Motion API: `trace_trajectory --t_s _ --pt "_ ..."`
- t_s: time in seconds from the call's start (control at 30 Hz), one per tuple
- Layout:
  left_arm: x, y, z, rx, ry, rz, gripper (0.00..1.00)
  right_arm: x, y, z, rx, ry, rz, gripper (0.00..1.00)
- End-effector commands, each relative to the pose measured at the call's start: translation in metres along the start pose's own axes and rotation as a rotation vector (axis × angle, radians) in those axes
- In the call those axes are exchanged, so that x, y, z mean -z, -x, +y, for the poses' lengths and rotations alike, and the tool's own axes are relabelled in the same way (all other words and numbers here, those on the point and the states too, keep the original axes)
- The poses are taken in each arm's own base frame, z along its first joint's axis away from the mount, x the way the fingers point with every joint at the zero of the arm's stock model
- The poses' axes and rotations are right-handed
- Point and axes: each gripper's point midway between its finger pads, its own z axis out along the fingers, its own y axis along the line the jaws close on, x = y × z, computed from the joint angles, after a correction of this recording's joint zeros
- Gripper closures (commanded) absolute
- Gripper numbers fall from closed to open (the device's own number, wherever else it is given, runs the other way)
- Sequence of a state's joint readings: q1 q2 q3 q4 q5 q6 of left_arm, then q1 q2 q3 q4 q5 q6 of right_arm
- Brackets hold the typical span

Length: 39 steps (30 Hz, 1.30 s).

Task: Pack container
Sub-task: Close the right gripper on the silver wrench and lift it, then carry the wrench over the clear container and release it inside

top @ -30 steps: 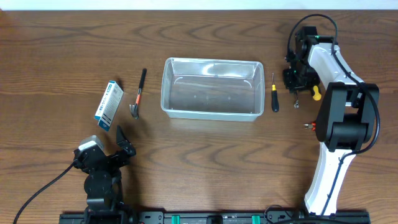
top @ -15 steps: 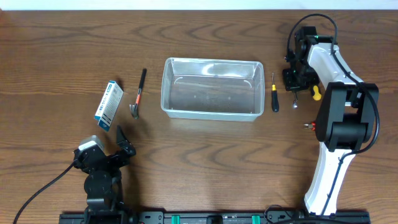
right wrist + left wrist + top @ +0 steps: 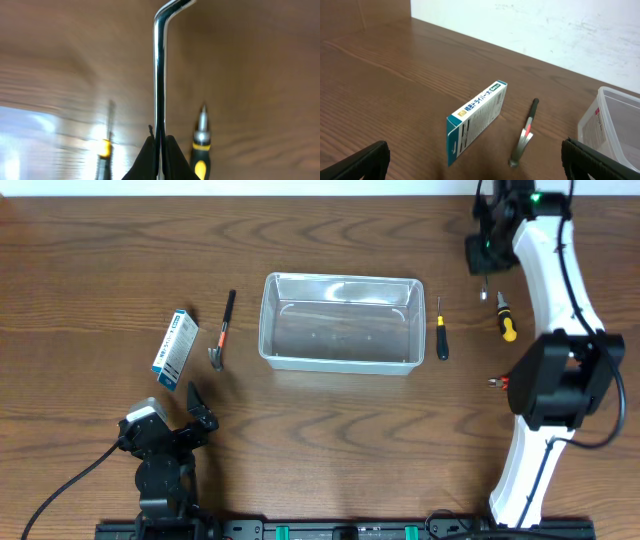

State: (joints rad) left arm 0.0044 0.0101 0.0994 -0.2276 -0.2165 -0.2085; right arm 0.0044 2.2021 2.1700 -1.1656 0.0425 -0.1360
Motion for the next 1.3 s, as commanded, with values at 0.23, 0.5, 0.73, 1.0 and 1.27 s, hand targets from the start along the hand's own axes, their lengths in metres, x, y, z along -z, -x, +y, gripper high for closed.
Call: trace_trajectory --t_s 0.23,0.5,0.73,1.0,1.27 --pt "-0.002 -0.012 0.002 -0.018 0.008 0.025 0.02 0.141 0.037 0.144 0.656 0.202 -0.352 0.99" --pt "-0.002 -0.012 0.003 -0.018 0.008 0.025 0.02 0.142 -0.016 0.245 1.067 0.282 -0.273 0.99" --pt "-0.002 -0.012 0.003 -0.018 0.008 0.025 0.02 0.109 -0.049 0.28 1.184 0.281 -0.126 0.99" --pt "-0.002 -0.012 0.002 -0.018 0.008 0.025 0.02 0.044 -0.069 0.273 1.212 0.245 0.077 0.99" --pt "-0.002 -0.012 0.003 -0.018 0.008 0.025 0.02 -0.009 -0.093 0.271 1.179 0.268 0.238 0.99"
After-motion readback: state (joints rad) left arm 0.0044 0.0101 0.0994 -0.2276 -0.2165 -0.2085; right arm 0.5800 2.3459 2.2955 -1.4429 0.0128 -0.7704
